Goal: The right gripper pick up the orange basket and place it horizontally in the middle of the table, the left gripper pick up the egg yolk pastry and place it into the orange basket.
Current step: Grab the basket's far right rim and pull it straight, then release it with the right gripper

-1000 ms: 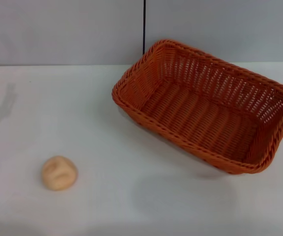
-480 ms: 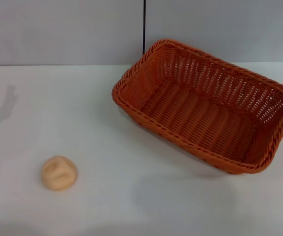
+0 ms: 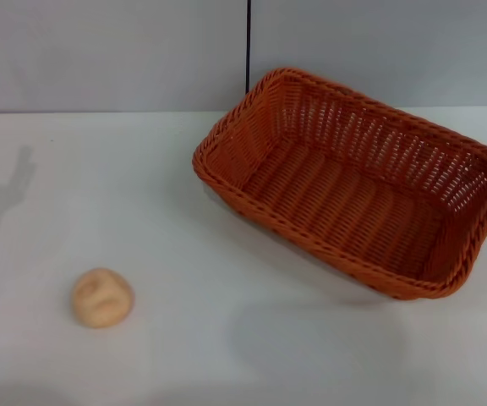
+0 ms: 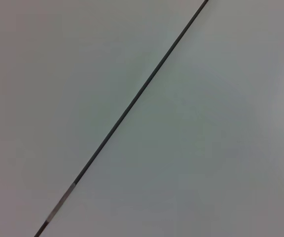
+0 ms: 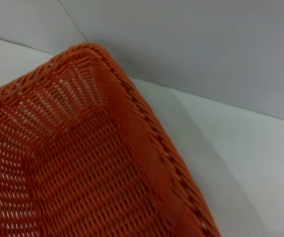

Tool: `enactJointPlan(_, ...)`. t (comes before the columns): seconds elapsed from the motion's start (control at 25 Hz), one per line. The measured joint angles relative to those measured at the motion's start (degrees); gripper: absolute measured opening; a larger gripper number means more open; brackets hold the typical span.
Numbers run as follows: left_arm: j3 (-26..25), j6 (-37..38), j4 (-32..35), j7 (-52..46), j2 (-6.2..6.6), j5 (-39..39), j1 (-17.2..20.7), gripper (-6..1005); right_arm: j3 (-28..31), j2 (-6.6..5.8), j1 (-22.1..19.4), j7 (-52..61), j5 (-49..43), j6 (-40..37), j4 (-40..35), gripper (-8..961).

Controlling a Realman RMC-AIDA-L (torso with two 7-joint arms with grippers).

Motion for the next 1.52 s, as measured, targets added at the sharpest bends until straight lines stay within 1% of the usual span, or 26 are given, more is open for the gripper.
enactJointPlan(0.12, 0.0, 0.1, 0.0, 0.0, 0.00, 0.0, 0.1, 842, -0.4, 0.40, 0.7, -0.5, 0.0, 1.3, 1.5, 588)
enactJointPlan(0.48, -0.2, 1.4, 0.1, 0.0, -0.09, -0.1, 0.4, 839, -1.5, 0.60, 1.2, -0.7, -0.4, 3.3, 3.0, 583)
enactJointPlan(0.52, -0.3, 1.5, 0.0, 0.0, -0.09, -0.1, 0.4, 839, -2.4, 0.81, 1.2, -0.8, -0.4, 4.1, 3.6, 580)
enactJointPlan(0.8, -0.3, 1.7, 0.0, 0.0, -0.09, -0.1, 0.3, 836, -5.1, 1.10, 1.3, -0.9, -0.5, 7.5, 6.7, 566)
enactJointPlan(1.24, -0.4, 2.0, 0.0, 0.0, -0.09, -0.2, 0.1, 833, -5.4, 1.78, 1.3, -2.5, -0.5, 9.2, 7.1, 542)
enactJointPlan(1.44, -0.5, 2.0, 0.0, 0.0, -0.09, -0.4, 0.0, 832, -6.1, 2.19, 1.3, -3.0, -0.5, 9.1, 7.2, 299)
enactJointPlan(1.52, -0.5, 2.0, 0.0, 0.0, -0.09, -0.4, -0.1, 831, -6.2, 2.26, 1.2, -3.0, -0.5, 9.2, 7.1, 273)
